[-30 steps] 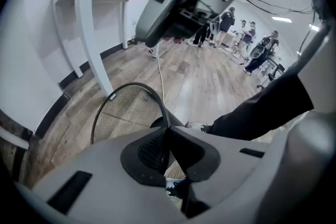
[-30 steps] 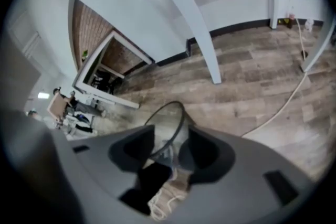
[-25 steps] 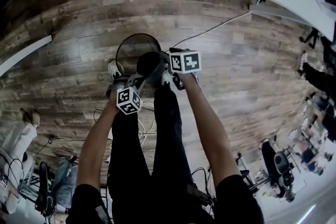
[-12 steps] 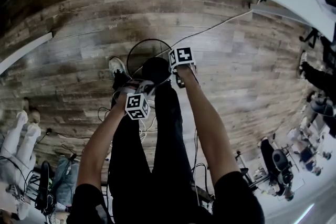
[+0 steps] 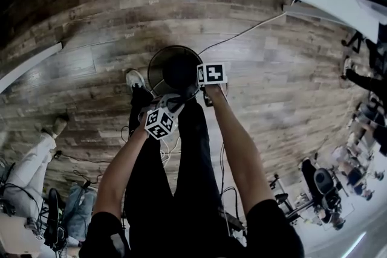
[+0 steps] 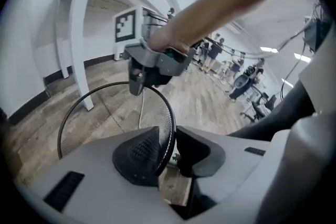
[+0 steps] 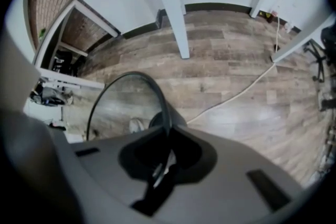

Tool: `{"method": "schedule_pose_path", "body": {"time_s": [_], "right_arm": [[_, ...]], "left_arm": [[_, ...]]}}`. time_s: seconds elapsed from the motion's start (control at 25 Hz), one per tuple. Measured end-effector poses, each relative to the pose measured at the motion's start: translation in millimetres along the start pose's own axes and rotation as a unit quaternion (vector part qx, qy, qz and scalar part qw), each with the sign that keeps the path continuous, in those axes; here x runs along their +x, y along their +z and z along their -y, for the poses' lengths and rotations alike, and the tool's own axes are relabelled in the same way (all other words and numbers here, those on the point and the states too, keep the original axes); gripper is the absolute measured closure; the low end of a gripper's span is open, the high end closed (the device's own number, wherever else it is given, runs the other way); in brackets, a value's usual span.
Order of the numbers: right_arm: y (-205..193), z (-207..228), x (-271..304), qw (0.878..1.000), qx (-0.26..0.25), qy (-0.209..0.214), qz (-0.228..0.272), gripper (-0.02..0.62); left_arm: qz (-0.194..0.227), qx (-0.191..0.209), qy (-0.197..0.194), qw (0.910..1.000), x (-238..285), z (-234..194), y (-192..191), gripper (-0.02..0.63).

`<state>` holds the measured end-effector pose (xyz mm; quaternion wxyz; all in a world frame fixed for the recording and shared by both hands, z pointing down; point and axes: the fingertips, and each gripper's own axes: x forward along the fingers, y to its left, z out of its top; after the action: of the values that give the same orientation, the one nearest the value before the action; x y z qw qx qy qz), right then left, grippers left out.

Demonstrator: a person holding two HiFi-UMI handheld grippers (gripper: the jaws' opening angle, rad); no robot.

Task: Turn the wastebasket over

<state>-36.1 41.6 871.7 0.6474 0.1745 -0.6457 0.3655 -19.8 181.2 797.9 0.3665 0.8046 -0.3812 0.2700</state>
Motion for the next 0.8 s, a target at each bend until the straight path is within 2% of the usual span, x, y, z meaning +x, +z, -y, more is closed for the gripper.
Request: {"method": "schedule_pose_path", "body": {"time_s": [0.08,0.12,0.2,0.28,0.4,0.48,0.52,0.6,0.68,0.8], "right_arm": [[0.5,4.7,-8.6,1.0,0.012,0.002,0.015,0.551],[0.5,6.2,-13.2,1.0,0.019,0.005,0.022,0.551],[1.0,8.0,-22.9,0.999,0.032,0.01,0.038,0.551],[3.3,10.5,-32.6,0.998,0.043,0.013,0.054,0.551],[3.9,14.8,-44.6,0.996,0.057,0.01,0.073,0.549],[1.2,13.6,-50.6,0.994,0.066,0.01,0.082,0.549],[0.3,11.4,-53.4,0.994,0.069,0.01,0.086,0.549],[-0.1,6.2,-59.4,0.992,0.075,0.014,0.096,0.549],[-0.7,2.3,-65.3,0.991,0.083,0.02,0.106,0.549],[-6.6,-1.1,-72.1,0.987,0.104,0.035,0.116,0.549]], "left_arm": [[0.035,-0.042,0.024,0.9982,-13.0,-13.7,11.5,0.433],[0.054,-0.064,0.042,0.9956,-22.3,-23.9,16.5,0.431],[0.093,-0.117,0.088,0.9848,-47.4,-52.5,25.8,0.406],[0.114,-0.175,0.148,0.9667,-74.9,-89.0,26.6,0.373],[0.109,-0.275,0.228,0.9278,-104.6,-140.1,5.2,0.352],[0.101,-0.332,0.249,0.9041,-112.1,-161.8,-11.7,0.341],[0.099,-0.351,0.248,0.8973,-112.2,-169.1,-16.2,0.339],[0.093,-0.372,0.229,0.8944,-105.1,-176.2,-15.2,0.331],[0.075,-0.38,0.201,0.8998,-90.8,-173.9,-9.8,0.331],[0.013,-0.381,0.176,0.9077,-67.0,-162.4,-16.3,0.349]]}}
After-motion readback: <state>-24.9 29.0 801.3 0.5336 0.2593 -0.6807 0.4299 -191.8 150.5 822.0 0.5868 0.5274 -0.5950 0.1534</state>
